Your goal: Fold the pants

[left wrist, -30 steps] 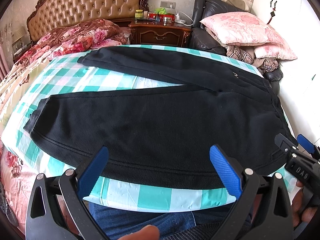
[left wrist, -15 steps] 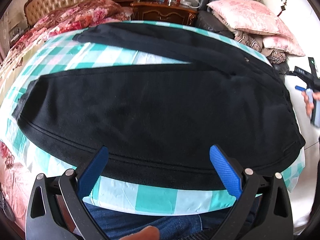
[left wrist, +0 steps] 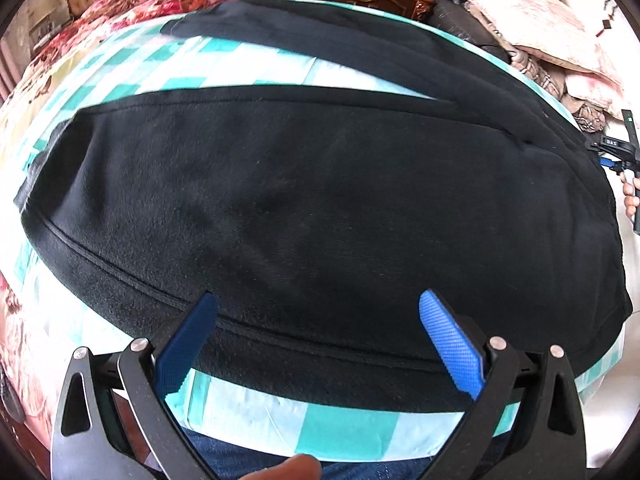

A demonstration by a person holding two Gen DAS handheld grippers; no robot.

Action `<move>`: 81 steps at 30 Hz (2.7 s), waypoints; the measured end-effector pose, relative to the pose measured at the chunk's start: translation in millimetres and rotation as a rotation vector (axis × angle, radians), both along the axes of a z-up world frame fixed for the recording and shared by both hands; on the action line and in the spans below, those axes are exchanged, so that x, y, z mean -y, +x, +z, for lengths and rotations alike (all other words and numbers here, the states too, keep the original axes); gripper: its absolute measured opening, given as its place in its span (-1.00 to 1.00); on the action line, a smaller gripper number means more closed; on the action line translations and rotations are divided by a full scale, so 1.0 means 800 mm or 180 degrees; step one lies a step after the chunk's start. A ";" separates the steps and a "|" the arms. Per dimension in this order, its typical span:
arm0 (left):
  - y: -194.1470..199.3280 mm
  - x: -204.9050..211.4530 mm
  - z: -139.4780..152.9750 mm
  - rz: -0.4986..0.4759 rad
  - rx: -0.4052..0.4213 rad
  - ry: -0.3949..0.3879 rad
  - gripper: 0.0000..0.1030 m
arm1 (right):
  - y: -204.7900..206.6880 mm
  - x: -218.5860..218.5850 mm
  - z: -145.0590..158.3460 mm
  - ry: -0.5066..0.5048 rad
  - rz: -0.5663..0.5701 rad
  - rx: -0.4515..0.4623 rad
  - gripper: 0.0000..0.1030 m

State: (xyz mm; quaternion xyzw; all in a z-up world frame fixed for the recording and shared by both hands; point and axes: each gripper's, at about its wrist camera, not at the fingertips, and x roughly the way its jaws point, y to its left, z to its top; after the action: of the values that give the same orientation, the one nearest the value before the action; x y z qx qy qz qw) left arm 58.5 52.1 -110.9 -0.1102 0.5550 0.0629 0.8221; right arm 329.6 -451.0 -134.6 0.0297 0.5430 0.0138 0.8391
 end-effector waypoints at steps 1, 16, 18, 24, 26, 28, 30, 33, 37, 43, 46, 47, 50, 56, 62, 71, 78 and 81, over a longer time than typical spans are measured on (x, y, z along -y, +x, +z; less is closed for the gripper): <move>0.002 -0.001 -0.001 0.0004 -0.0011 -0.0008 0.97 | 0.000 -0.003 0.001 -0.0037 0.0050 0.0002 0.09; -0.016 -0.016 0.023 0.0067 0.0226 -0.0020 0.97 | -0.132 -0.100 0.154 -0.0158 0.0878 0.1203 -0.80; -0.018 -0.022 0.029 0.0103 0.0287 -0.0035 0.97 | -0.198 -0.134 0.178 -0.0288 0.1176 0.1554 -0.80; -0.002 -0.037 0.058 0.0043 0.0607 -0.0264 0.96 | -0.381 -0.190 0.171 -0.0352 0.1673 0.2017 -0.80; 0.023 -0.049 0.074 -0.0010 0.0801 -0.0578 0.96 | -0.416 -0.191 0.155 -0.0208 0.1649 0.1964 -0.80; 0.061 -0.061 0.082 -0.0056 0.0879 -0.1063 0.96 | -0.441 -0.185 0.135 -0.0087 0.1568 0.1869 -0.80; 0.119 -0.080 0.079 -0.0041 0.0803 -0.1674 0.94 | -0.451 -0.180 0.125 0.0020 0.1457 0.1819 -0.80; 0.215 -0.107 0.059 0.0069 0.0582 -0.2328 0.67 | -0.461 -0.177 0.121 0.0130 0.1370 0.1824 -0.80; 0.299 -0.152 0.042 0.0495 0.0495 -0.2097 0.29 | -0.464 -0.175 0.131 0.0150 0.1336 0.1894 -0.80; 0.376 -0.196 0.010 0.0787 0.0242 -0.2195 0.22 | -0.455 -0.161 0.126 0.0225 0.1306 0.1831 -0.80; 0.406 -0.186 -0.010 0.0744 0.0008 -0.2138 0.15 | -0.451 -0.157 0.124 0.0222 0.1318 0.1776 -0.80; 0.420 -0.185 -0.019 0.0768 -0.0120 -0.2113 0.00 | -0.448 -0.156 0.125 0.0192 0.1325 0.1756 -0.80; 0.445 -0.185 -0.026 0.0725 -0.0209 -0.2078 -0.80 | -0.433 -0.146 0.132 0.0131 0.1338 0.1742 -0.81; 0.414 -0.207 0.070 0.0594 0.0420 -0.2274 -0.85 | -0.362 -0.098 0.174 -0.0015 0.1150 0.1924 -0.81; 0.185 -0.229 0.108 0.0328 0.1206 -0.2357 -0.85 | -0.352 -0.017 0.152 0.0661 0.0436 0.1789 -0.80; -0.028 -0.188 -0.042 0.0283 0.0688 -0.2055 -0.84 | -0.446 0.038 0.022 0.1793 -0.0895 0.0888 -0.18; -0.020 -0.173 -0.029 0.0281 0.0766 -0.1584 -0.07 | -0.452 0.018 0.047 0.2181 -0.0990 0.0915 0.25; -0.027 -0.172 0.003 0.0245 0.0857 -0.0907 0.20 | -0.441 0.002 0.037 0.2185 -0.0931 0.0780 0.47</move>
State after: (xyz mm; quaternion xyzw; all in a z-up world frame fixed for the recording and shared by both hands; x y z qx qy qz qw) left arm 37.0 190.0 -108.5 -0.2540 0.4387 -0.0002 0.8620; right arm -23.0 -452.6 -105.1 0.3838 0.3926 0.0783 0.8321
